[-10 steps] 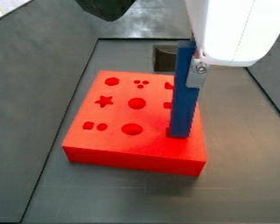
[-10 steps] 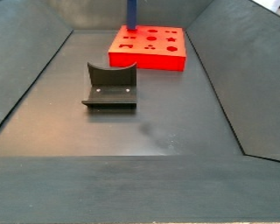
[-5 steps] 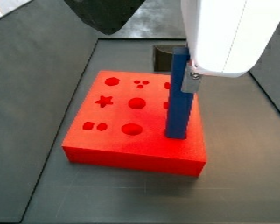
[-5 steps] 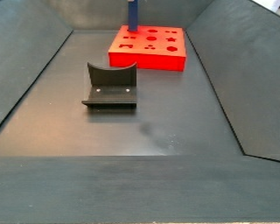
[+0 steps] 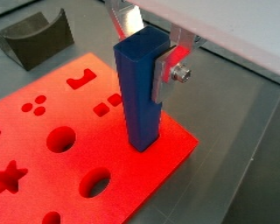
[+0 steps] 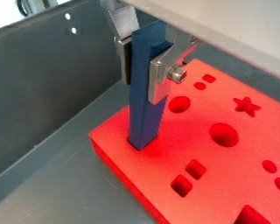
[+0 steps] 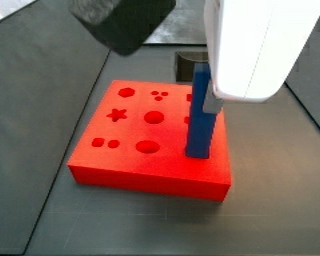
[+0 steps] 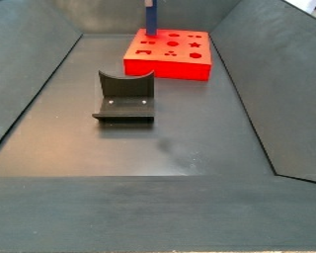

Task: Pick up the rectangle object. Move up. Move to above the board. Insert the rectangle object.
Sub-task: Insert the rectangle object.

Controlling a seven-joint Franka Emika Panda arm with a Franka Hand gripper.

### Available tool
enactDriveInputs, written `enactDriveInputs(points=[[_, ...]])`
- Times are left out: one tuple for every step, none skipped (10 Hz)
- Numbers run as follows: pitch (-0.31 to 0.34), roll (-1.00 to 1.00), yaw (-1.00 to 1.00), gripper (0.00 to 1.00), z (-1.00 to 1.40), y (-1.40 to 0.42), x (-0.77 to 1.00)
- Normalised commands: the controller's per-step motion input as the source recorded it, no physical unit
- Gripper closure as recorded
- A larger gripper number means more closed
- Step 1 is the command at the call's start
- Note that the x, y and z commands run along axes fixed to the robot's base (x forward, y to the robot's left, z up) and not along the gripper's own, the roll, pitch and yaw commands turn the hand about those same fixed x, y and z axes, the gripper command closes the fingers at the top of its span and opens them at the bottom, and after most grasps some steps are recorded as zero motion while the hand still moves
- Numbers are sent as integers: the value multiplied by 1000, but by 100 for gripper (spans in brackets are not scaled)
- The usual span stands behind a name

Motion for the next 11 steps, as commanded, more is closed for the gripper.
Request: enactDriveInputs(points=[[-3, 31, 3, 100, -254, 0, 0], [-10, 19, 0, 100, -249, 0, 0], [-11, 7, 0, 100, -254, 0, 0], [-20, 0, 0, 100, -269, 0, 0], [-34, 0, 0, 100, -303, 0, 0], [-56, 0, 0, 100, -369, 0, 0], [-57, 17, 0, 100, -406, 0, 0], [-44, 17, 0, 100, -403, 0, 0], [-37, 11, 0, 100, -317, -29, 0], [0, 0, 0, 100, 0, -3, -20], [0, 0, 0, 100, 0, -51, -3]])
